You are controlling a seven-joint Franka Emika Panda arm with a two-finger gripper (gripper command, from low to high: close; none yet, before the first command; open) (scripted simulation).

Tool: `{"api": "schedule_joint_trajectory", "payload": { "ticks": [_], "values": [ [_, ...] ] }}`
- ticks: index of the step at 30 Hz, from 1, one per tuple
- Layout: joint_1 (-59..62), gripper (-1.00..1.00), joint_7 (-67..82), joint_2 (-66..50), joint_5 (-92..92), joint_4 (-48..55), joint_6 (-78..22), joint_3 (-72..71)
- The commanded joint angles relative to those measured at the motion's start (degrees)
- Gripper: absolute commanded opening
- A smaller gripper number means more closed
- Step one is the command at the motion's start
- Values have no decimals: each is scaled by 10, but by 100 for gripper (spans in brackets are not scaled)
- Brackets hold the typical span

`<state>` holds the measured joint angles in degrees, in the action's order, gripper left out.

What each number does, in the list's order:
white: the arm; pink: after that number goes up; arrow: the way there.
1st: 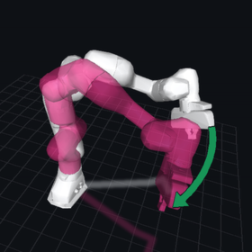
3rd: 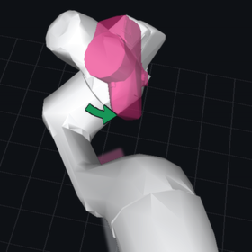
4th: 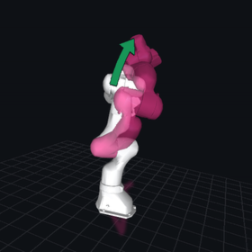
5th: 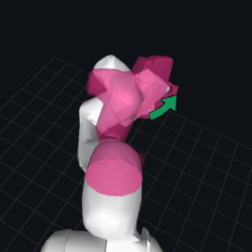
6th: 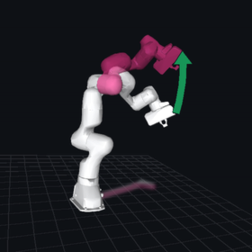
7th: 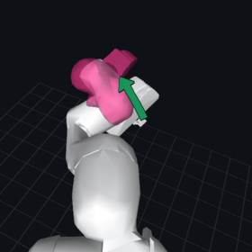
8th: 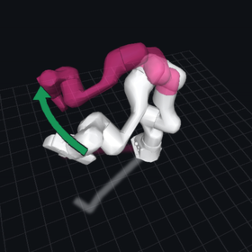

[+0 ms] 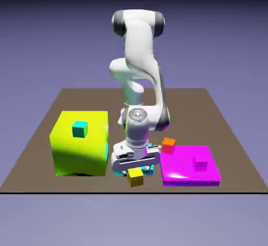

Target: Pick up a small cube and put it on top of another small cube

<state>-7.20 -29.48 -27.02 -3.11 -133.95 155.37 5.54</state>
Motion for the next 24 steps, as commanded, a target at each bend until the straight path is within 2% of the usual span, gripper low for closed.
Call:
{"api": "schedule_joint_trajectory", "payload": {
  "ticks": [1,6,14,16,20,21,24],
  "values": [
    [0,-100,0,0,0,0,0,0],
    [-17,-100,-7,101,18,-6,-94,11],
    [-147,-100,148,160,97,100,-253,-155],
    [-147,-100,149,160,98,100,-254,-156],
    [-153,-100,131,90,122,77,-163,-143],
    [-153,100,131,90,122,77,-163,-143],
    [-150,100,141,129,109,90,-213,-150]
  ]
}}
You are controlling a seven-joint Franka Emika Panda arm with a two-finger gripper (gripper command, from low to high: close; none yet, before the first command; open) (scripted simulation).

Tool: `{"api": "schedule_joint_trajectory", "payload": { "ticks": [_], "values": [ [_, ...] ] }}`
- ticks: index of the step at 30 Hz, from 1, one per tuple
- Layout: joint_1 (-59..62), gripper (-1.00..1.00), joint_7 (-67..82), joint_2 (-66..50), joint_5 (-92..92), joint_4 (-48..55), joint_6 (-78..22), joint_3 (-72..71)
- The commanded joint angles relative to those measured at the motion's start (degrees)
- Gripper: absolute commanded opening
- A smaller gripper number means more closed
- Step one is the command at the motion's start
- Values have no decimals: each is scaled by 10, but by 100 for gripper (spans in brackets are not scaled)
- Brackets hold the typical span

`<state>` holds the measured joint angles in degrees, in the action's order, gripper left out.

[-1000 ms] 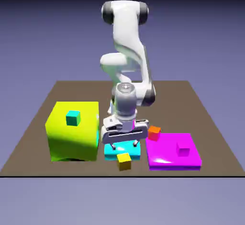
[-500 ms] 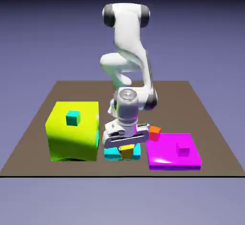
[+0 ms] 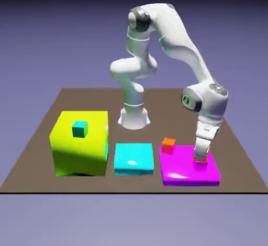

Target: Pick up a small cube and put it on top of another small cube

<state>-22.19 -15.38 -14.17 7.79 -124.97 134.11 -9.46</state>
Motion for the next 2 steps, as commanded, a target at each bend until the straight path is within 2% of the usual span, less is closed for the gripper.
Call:
{"api": "schedule_joint_trajectory", "payload": {
  "ticks": [1,2],
  "values": [
    [2,100,5,19,-7,6,-25,-3],
    [3,100,8,32,-11,10,-42,-6]
  ]
}}
